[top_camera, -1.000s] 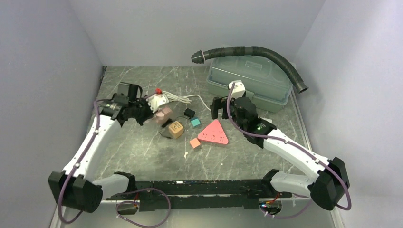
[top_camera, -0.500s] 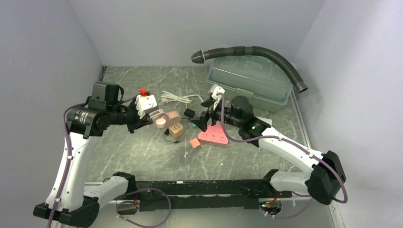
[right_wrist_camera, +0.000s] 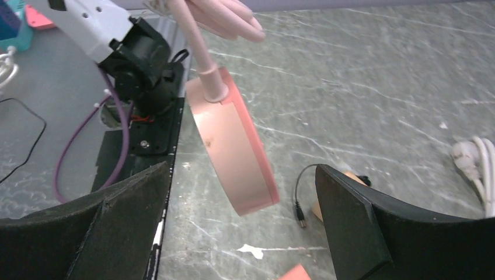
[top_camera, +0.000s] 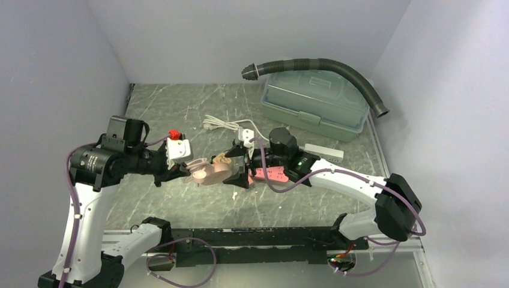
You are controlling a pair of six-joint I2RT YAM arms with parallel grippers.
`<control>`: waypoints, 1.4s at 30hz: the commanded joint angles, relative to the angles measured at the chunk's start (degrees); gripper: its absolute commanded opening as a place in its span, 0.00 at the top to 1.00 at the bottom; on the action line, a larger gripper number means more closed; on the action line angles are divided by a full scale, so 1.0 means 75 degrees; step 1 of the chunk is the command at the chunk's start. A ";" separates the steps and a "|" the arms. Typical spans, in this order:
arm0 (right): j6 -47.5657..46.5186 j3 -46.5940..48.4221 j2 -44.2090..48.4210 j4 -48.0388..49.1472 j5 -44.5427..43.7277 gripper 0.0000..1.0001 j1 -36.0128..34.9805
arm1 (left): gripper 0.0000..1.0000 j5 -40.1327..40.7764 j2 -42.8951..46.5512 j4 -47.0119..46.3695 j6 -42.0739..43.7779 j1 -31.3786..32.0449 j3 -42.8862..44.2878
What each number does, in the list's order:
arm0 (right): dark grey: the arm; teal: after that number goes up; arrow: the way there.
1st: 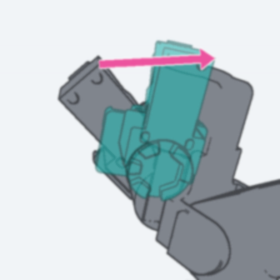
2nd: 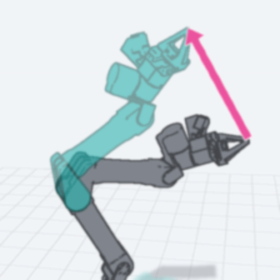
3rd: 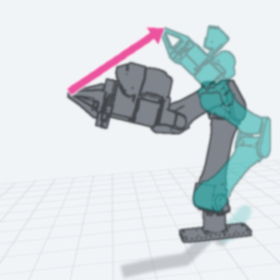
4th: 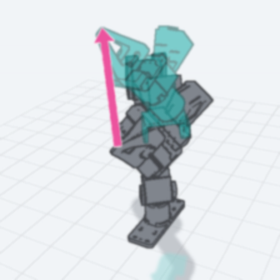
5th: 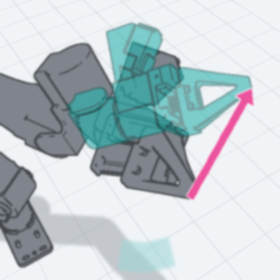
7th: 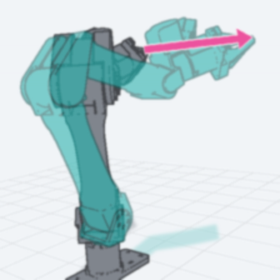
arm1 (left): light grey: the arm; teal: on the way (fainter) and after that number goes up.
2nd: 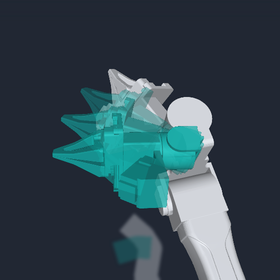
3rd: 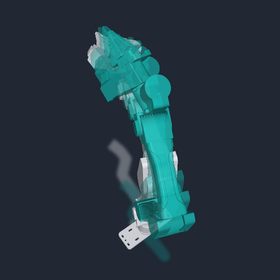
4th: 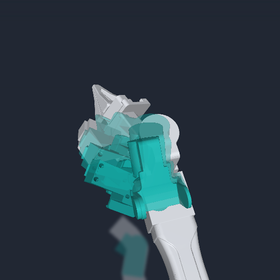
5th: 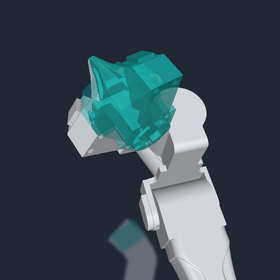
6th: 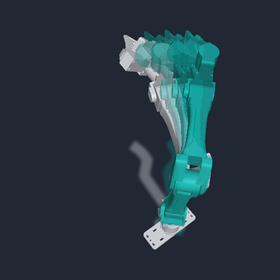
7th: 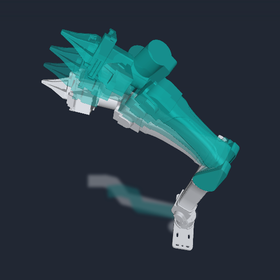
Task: Insert the plug
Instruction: Place the socket at the center of the board.
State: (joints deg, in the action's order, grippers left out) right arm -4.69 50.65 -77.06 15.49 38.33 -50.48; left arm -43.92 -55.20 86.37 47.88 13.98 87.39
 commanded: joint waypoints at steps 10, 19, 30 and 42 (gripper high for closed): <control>0.0179 0.1272 -0.1175 0.0110 0.0777 0.52 -0.0593 | 1.00 -0.0369 0.0561 -0.0249 0.0164 0.0023 -0.0303; 0.0611 0.1084 -0.1167 -0.0432 0.0984 0.95 -0.0646 | 0.92 0.1516 0.1429 -0.2178 -0.0319 0.0023 -0.1756; 0.0974 0.3801 -0.3641 -0.3440 0.1112 1.00 -0.0752 | 0.00 0.4103 0.1252 -0.3899 -0.2200 0.0023 -0.2627; 0.0875 0.6720 -0.6473 -0.4518 0.1273 1.00 -0.0783 | 0.00 0.7287 0.0082 -0.4793 -0.3221 -0.0603 -0.2623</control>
State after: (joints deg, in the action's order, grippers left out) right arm 2.09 95.15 -122.63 -17.87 45.12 -55.68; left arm 1.56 -54.35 56.77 26.85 13.15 66.67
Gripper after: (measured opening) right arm 0.368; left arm 0.996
